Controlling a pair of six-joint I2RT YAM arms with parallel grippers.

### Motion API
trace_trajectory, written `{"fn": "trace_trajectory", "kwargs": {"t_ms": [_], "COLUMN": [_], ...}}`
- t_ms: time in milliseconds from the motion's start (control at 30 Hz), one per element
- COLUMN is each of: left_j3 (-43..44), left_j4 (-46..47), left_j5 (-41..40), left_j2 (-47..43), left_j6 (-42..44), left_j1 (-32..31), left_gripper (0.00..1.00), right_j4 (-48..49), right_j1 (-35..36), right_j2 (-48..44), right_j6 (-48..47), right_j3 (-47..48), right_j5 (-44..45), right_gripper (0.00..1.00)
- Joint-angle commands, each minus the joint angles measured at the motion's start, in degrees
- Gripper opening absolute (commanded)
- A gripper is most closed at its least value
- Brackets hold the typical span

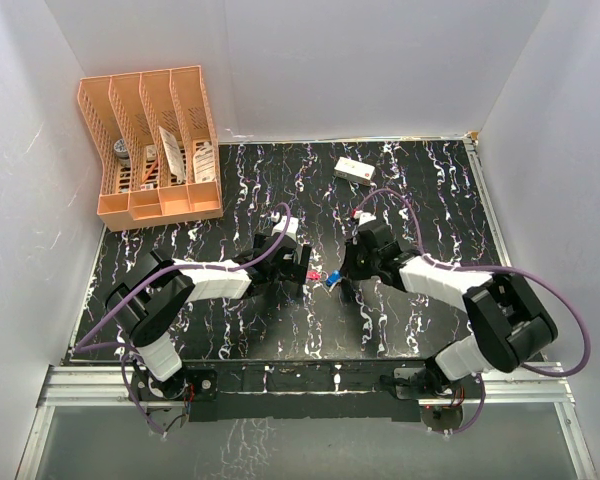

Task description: Put the keys on the keyring

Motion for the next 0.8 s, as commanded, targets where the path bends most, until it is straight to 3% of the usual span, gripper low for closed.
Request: {"fn": "trace_trajectory", "kwargs": {"t_ms": [0,300,567,767], "left_j3": [-0.2,-0.4,-0.3,-0.4], "left_j4": [-4.0,-3.7,-3.9,-3.9], "left_j5": [1.8,1.8,1.7,1.7], "left_j2": [2.5,2.6,2.6,2.3], "left_j6": [-1.2,-1.1,-1.1,-1.2], "left_j1": [-0.1,-0.2,-0.2,-0.1], "left_gripper": [0.98,0.98,0.98,0.98], "right_j4": [5.8,9.5,6.8,2.8], "right_j1": [-0.4,-0.4,-0.1,0.1], "right_j2": [-5.9,-11.7,-14.0,-13.1], "right_j6": [-8.6,-17.3,-17.8,-15.9], "right_j3": [-0.2,-3.9,-5.4,-4.6], "right_j5": [-6.4,-19.9,-20.5,-15.2], "right_gripper": [0.00,0.00,0.00,0.00]}}
